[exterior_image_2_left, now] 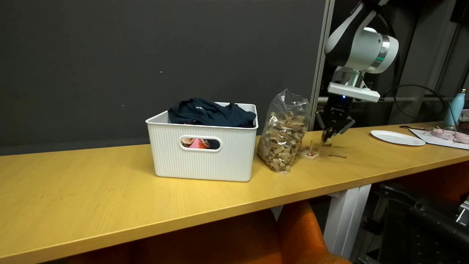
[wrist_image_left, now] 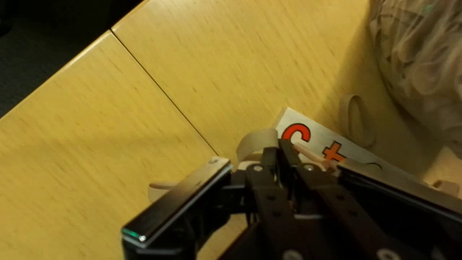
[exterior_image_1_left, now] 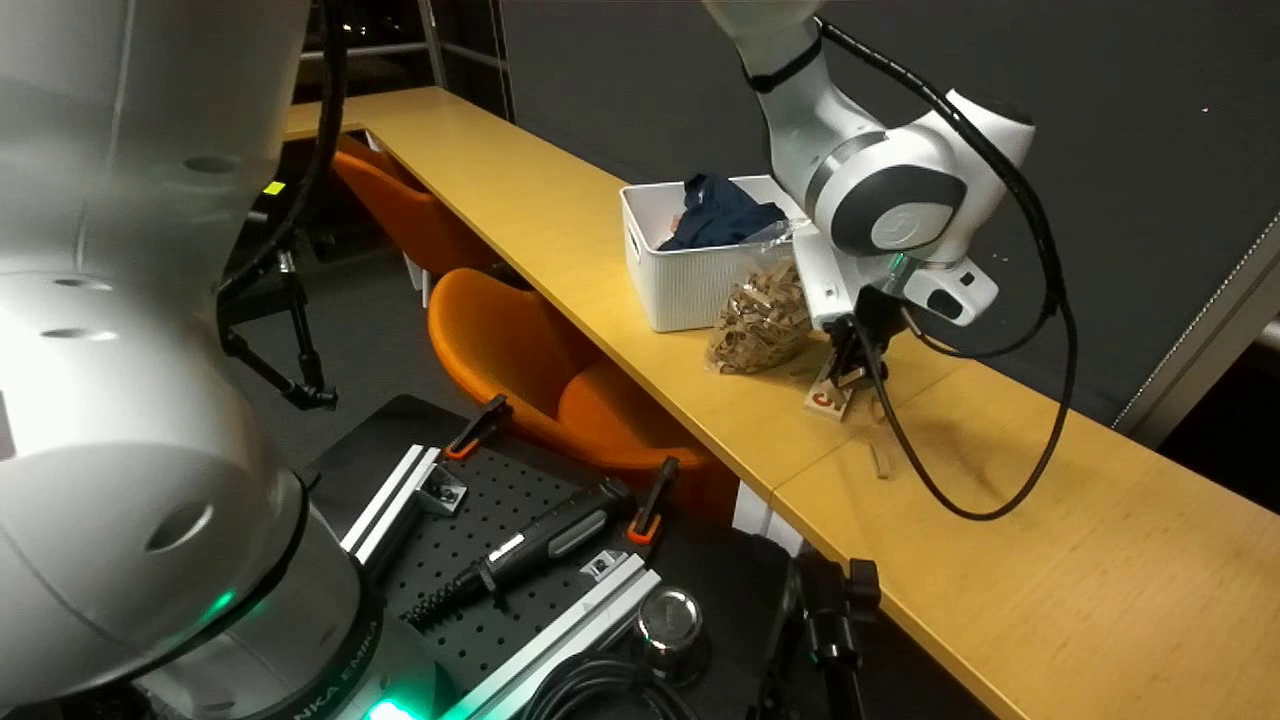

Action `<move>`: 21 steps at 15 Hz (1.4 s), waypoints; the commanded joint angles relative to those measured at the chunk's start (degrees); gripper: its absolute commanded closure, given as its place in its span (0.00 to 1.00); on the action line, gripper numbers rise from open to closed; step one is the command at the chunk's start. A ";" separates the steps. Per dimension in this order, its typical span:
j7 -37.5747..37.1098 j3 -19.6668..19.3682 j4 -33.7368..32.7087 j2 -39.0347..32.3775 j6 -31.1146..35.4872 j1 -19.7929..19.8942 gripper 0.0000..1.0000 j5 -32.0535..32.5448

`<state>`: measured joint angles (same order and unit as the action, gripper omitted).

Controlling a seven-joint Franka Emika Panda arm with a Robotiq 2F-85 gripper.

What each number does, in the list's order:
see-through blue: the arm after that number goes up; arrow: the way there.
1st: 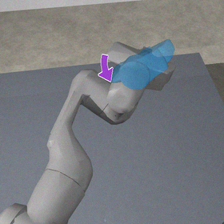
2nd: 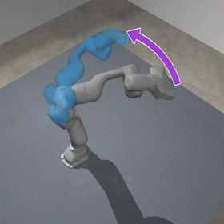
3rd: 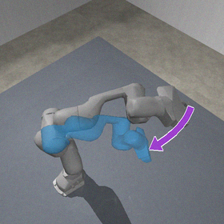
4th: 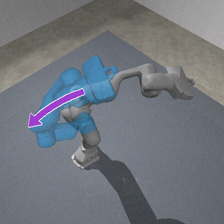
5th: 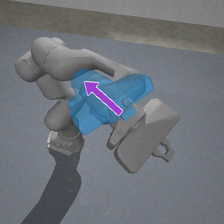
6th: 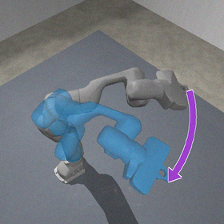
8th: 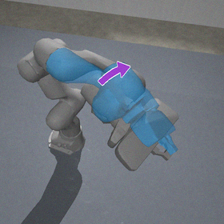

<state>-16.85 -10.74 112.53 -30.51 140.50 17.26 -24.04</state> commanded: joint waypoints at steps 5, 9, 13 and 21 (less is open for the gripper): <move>-2.88 -3.03 9.50 15.13 6.02 -4.75 0.99 7.09; -5.23 -3.29 12.13 21.37 8.12 -6.43 0.99 11.42; -7.16 -2.24 9.31 21.06 9.16 -7.89 0.99 15.35; -9.71 -0.90 4.18 17.60 9.86 -11.72 0.99 19.56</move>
<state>-24.81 -12.13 119.57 -10.63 149.97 6.44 -6.63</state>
